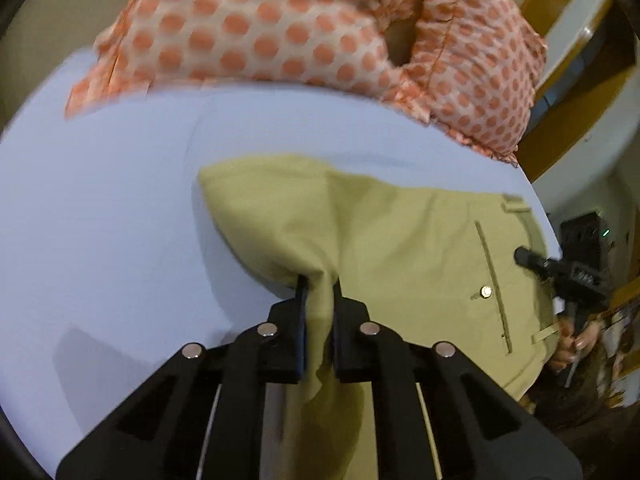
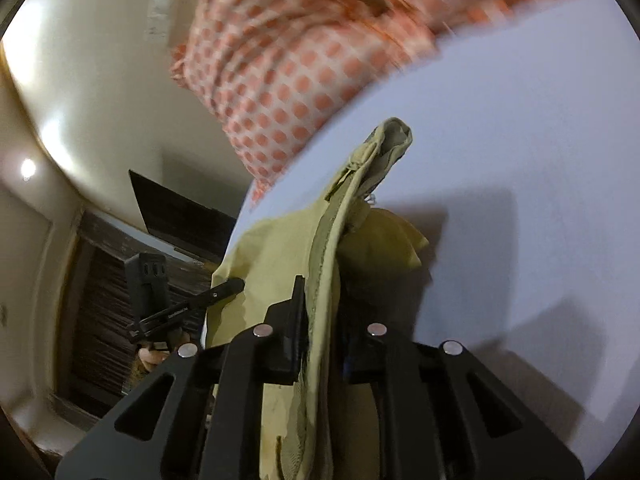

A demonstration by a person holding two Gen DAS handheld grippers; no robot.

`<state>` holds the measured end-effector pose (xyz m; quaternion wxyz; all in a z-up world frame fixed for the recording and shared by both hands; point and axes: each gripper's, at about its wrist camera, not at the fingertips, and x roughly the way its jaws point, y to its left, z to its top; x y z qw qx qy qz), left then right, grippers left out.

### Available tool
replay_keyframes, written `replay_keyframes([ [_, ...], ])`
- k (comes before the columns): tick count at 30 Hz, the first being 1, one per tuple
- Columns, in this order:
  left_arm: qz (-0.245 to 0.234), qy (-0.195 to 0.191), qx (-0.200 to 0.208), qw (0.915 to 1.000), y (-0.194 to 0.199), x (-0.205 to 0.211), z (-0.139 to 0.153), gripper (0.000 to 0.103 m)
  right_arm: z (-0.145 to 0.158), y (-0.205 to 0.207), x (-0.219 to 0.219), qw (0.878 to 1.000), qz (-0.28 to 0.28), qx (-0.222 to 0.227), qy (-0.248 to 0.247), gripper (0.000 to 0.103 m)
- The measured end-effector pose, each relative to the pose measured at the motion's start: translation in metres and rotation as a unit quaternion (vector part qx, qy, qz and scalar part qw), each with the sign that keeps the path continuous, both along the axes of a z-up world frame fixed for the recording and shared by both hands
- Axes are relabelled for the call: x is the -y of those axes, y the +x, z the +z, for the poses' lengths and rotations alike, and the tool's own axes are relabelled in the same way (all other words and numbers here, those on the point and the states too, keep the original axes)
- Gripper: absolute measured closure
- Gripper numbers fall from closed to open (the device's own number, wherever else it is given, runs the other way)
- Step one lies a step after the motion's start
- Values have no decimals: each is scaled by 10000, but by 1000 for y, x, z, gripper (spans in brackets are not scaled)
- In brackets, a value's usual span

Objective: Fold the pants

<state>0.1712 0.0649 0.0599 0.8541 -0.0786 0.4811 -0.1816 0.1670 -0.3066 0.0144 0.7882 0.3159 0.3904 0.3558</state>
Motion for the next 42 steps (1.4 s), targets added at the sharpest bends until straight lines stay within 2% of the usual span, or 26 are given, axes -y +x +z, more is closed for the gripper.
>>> replay_keyframes([
  [3,22,391,583,9975,26,22,22,94,33,27,2,9984,-296,417,-221,89],
  [6,232,679,941,9930,65,36,25,91,44,63,13,9949,-833,451,-341,89],
  [8,548,966,703,9913,95,42,10,87,35,86,13,9898,-1155,304,-781,84],
  [9,719,1178,539,9890,104,43,1,87,26,97,10,9820,-1382,92,-1285,80],
  [10,833,1372,429,9861,109,40,-6,82,18,103,9,9700,-1583,-114,-1844,80],
  [11,865,1384,432,9856,107,35,-7,81,13,105,10,9579,-1728,-275,-2276,79],
  [14,938,1218,674,9858,75,12,10,81,25,76,31,9618,-1975,77,-1893,71],
  [15,852,1046,754,9880,65,9,17,79,34,65,33,9678,-1872,290,-1658,62],
  [17,513,542,849,9936,45,10,28,68,41,53,26,9780,-1534,434,-1348,53],
  [19,201,171,720,9971,36,24,29,54,38,50,9,9827,-1182,370,-1377,50],
  [22,-44,-141,169,9997,40,45,5,51,20,59,-14,9819,-970,-63,-1623,38],
  [24,19,78,-104,9999,48,58,-17,48,10,64,-20,9799,-1085,-179,-1666,38],
  [25,65,238,178,9995,45,62,-15,43,10,64,-20,9796,-1129,-170,-1653,38],
  [26,112,532,198,9983,44,68,-15,45,11,64,-18,9796,-1146,-236,-1634,38],
  [27,135,658,204,9975,43,70,-13,45,14,59,-15,9768,-1252,-350,-1705,38],
  [28,220,751,193,9967,36,70,-8,38,20,50,-16,9713,-1392,-360,-1896,37],
  [29,273,816,194,9961,26,69,-4,33,28,37,-15,9593,-1637,-290,-2284,32],
  [30,294,889,243,9953,13,68,1,23,39,19,-20,9447,-1850,-60,-2709,13],
  [31,330,1062,384,9931,-8,64,8,12,49,-1,-26,9334,-1967,218,-2992,2],
  [33,566,1486,664,9850,-43,61,14,2,57,-44,-34,9183,-2048,757,-3303,1],
  [35,739,1771,772,9784,-74,60,13,2,54,-74,-44,9128,-1808,994,-3524,1],
  [37,766,1724,694,9796,-96,59,6,2,41,-95,-62,9090,-1628,1008,-3701,1],
  [39,757,1694,597,9808,-107,60,-2,2,25,-102,-74,9073,-1530,816,-3831,1],
  [42,767,1847,494,9786,-106,68,-15,2,8,-98,-83,9084,-1496,548,-3866,1],
])
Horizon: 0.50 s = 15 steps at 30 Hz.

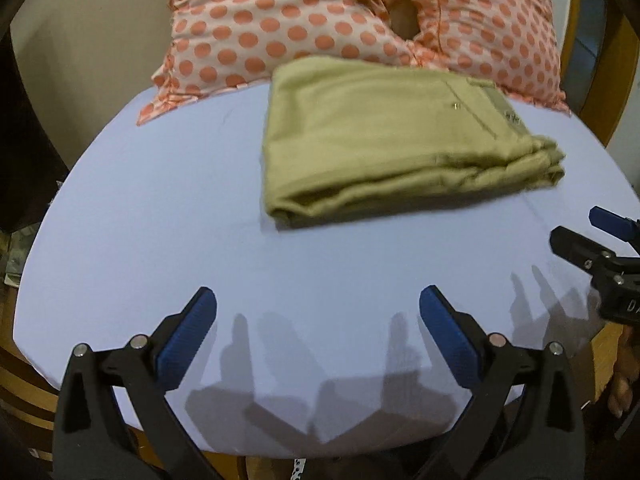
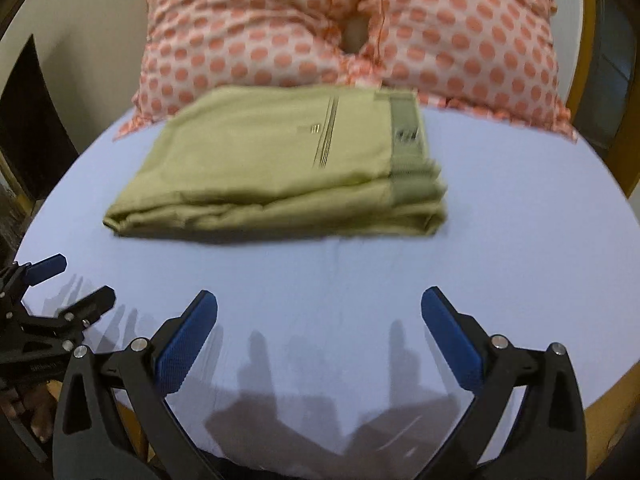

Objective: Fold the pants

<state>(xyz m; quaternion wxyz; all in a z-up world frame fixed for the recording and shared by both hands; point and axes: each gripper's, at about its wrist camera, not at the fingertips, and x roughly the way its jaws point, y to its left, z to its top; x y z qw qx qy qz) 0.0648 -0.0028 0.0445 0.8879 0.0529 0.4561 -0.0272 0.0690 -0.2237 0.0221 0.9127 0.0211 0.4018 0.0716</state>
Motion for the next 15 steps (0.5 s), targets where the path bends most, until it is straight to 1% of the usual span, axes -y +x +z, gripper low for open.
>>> replay_keyframes([
  [3,26,100,-194,9998,1,4,-12,2,-10,2,-4,9997,-147,-180,-102,1],
  [4,49,-4,-148,9999,0,1,-12,2,-12,1,-6,9995,-171,-223,-120,1],
  [6,86,-231,-210,9995,-1,-4,-15,2,-19,1,-8,9992,-123,-378,-100,1],
  [7,78,-310,-153,9994,-2,-6,-14,2,-20,1,-11,9990,-132,-354,-231,1],
  [8,59,-289,-124,9995,-4,-5,-15,2,-22,-3,-15,9986,-152,-361,-361,1],
  [9,45,-232,-78,9997,-6,-4,-16,2,-22,-5,-15,9987,-178,-307,-355,1],
  [12,80,-253,147,9995,-16,-3,-18,2,-21,-5,-15,9987,-213,-305,-341,1],
  [15,169,-269,201,9993,-17,-3,-19,2,-21,-5,-16,9987,-215,-315,-346,1],
])
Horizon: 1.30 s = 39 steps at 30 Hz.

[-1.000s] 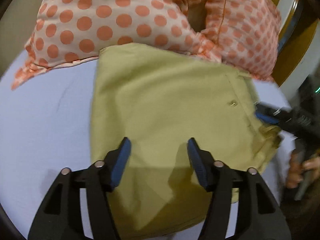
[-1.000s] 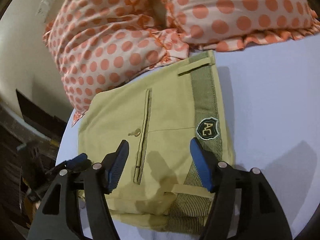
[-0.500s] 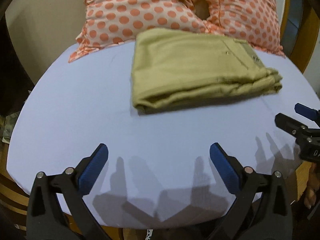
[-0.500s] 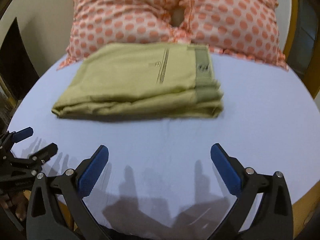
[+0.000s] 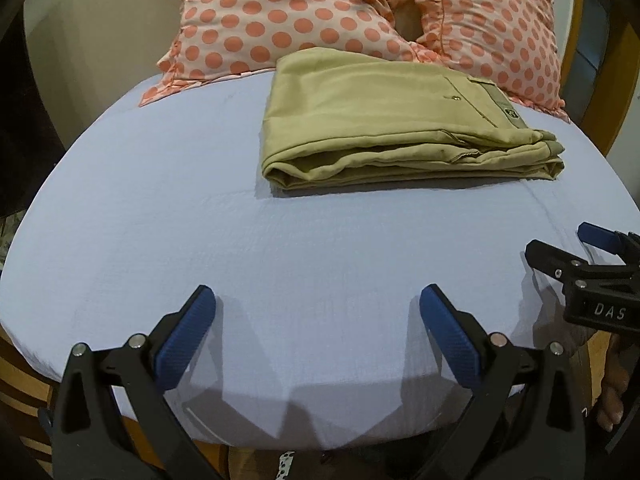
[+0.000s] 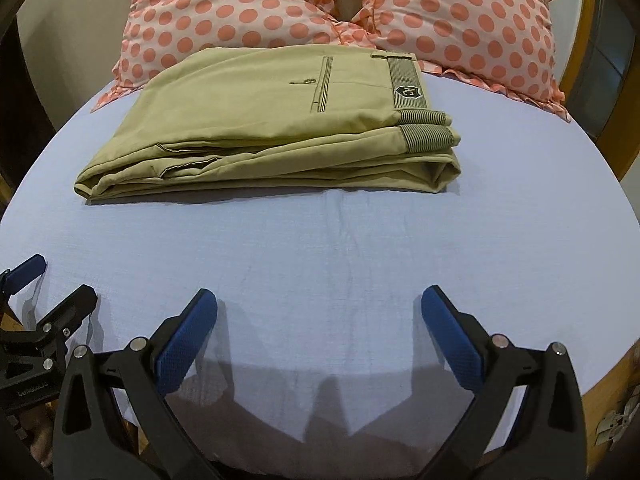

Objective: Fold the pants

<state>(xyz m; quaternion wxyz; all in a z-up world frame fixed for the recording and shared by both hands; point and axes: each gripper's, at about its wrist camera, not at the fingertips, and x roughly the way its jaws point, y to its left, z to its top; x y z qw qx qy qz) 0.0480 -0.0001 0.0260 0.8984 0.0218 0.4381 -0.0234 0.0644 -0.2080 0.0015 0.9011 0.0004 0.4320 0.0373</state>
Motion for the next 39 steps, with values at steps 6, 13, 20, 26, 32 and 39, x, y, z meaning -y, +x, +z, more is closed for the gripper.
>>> replay_keyframes([
  [6,104,16,-46,9999,3,1,0,2,0,0,0,10000,3,3,-2,1],
  [13,99,14,-31,9999,3,2,0,2,0,0,0,10000,-7,5,0,1],
  [20,102,14,-32,9999,3,2,-1,2,0,0,0,10000,-2,4,0,1],
  [26,99,14,-32,9999,3,2,-1,2,0,1,0,10000,-7,5,-1,1],
  [32,96,13,-28,9999,3,1,-1,2,0,1,0,10000,9,4,-2,1],
  [39,93,14,-29,10000,3,1,-1,2,0,1,0,10000,3,3,-2,1],
])
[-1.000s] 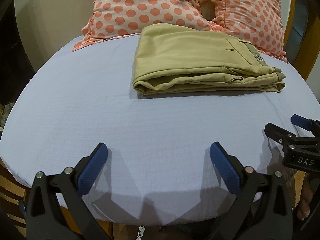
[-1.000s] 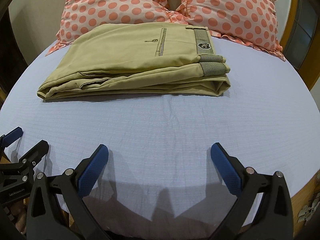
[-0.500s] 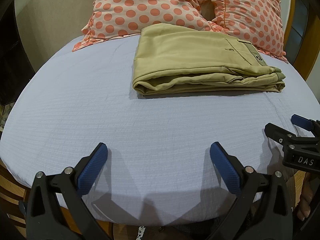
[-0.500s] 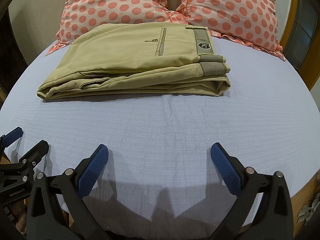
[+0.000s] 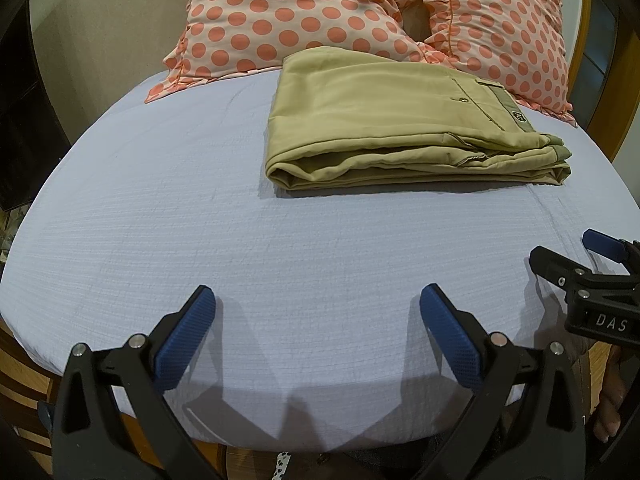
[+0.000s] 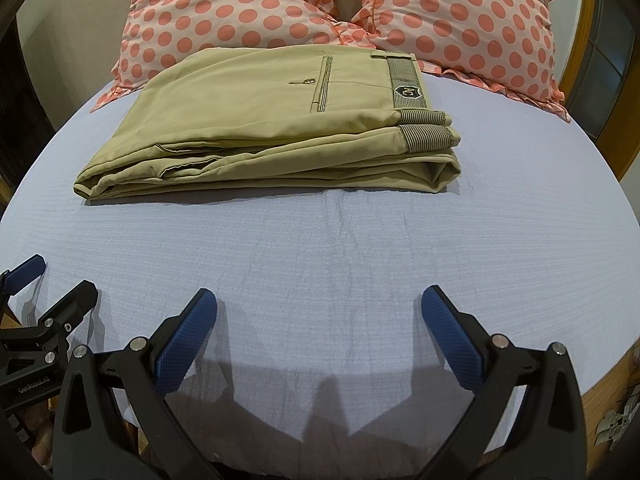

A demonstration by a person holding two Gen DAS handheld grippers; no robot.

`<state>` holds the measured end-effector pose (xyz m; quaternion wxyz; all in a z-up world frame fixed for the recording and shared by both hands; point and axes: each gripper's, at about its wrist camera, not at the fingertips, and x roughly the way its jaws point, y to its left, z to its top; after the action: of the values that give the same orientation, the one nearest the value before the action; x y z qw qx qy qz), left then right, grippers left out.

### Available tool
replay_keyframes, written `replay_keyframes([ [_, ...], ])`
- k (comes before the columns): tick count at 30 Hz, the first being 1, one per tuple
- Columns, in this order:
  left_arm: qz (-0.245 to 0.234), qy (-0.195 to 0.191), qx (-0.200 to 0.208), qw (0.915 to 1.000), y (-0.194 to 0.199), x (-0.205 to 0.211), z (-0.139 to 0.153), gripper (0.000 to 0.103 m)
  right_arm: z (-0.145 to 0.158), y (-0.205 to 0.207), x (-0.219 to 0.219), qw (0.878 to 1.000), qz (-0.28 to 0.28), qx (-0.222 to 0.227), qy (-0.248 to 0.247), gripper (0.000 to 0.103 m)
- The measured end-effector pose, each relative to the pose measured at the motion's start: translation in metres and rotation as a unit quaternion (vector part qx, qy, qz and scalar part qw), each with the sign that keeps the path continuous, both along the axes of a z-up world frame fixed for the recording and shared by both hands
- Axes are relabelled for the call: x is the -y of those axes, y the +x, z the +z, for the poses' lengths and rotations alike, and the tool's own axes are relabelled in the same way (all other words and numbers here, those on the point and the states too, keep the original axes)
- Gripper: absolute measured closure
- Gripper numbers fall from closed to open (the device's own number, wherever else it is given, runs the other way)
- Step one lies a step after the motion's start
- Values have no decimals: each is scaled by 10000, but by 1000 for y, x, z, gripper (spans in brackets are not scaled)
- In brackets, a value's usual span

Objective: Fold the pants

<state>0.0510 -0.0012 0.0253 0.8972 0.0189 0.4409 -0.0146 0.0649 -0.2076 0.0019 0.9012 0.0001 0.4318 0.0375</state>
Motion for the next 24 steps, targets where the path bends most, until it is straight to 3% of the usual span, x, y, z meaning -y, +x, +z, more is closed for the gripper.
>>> replay_keyframes([
  [24,48,4,-52,10000,2,0,0,2,0,0,1,10000,0,1,0,1],
])
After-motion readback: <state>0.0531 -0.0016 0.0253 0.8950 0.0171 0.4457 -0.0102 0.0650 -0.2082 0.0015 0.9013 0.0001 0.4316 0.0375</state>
